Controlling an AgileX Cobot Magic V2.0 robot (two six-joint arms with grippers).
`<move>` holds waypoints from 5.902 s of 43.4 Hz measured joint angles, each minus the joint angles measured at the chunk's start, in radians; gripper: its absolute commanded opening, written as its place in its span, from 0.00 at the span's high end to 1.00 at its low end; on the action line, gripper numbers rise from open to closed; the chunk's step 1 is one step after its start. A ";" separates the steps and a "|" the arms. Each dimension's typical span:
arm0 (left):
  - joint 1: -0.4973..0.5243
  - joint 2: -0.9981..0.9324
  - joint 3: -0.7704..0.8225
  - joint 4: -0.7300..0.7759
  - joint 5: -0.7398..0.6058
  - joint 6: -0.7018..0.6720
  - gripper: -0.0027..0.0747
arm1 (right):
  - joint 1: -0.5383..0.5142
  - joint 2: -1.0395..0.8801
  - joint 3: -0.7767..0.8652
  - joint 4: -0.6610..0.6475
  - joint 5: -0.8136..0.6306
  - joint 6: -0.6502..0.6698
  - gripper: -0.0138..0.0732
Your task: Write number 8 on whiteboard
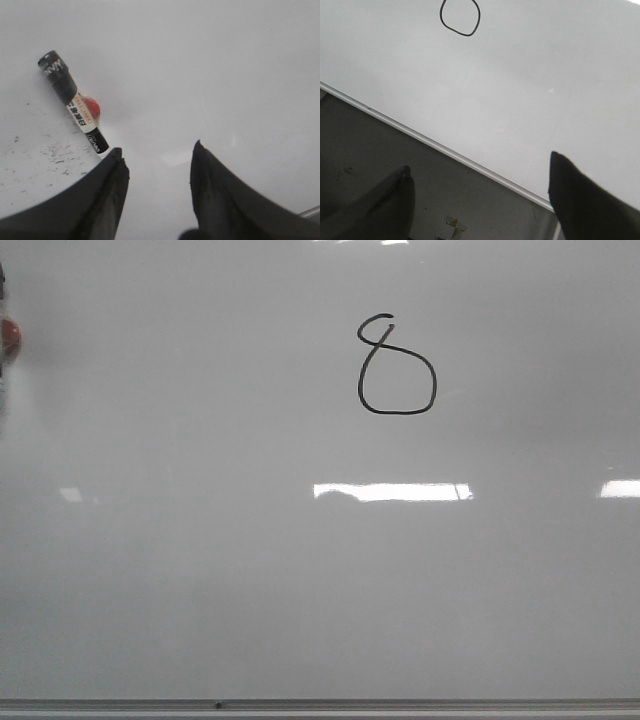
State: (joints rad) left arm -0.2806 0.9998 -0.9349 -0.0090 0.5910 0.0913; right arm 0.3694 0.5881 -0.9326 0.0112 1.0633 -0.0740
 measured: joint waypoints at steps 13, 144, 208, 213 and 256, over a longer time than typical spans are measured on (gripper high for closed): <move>-0.039 -0.145 0.000 -0.002 0.101 0.001 0.63 | 0.000 -0.084 0.000 0.000 0.028 0.005 0.21; 0.315 -1.006 0.942 0.000 -0.552 -0.073 0.99 | 0.000 -0.087 0.059 -0.002 0.026 0.007 0.97; 0.315 -1.006 0.942 0.000 -0.554 -0.073 0.99 | -0.382 -0.593 0.897 -0.027 -0.893 0.007 0.97; 0.315 -1.006 0.942 0.000 -0.554 -0.073 0.99 | -0.388 -0.598 0.954 -0.023 -0.969 0.007 0.97; 0.315 -1.006 0.942 0.000 -0.554 -0.073 0.99 | -0.367 -0.598 0.958 0.008 -1.053 0.007 0.97</move>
State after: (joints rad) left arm 0.0342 -0.0064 0.0073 -0.0093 0.0368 0.0183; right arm 0.0027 -0.0095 0.0258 0.0190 0.0107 -0.0667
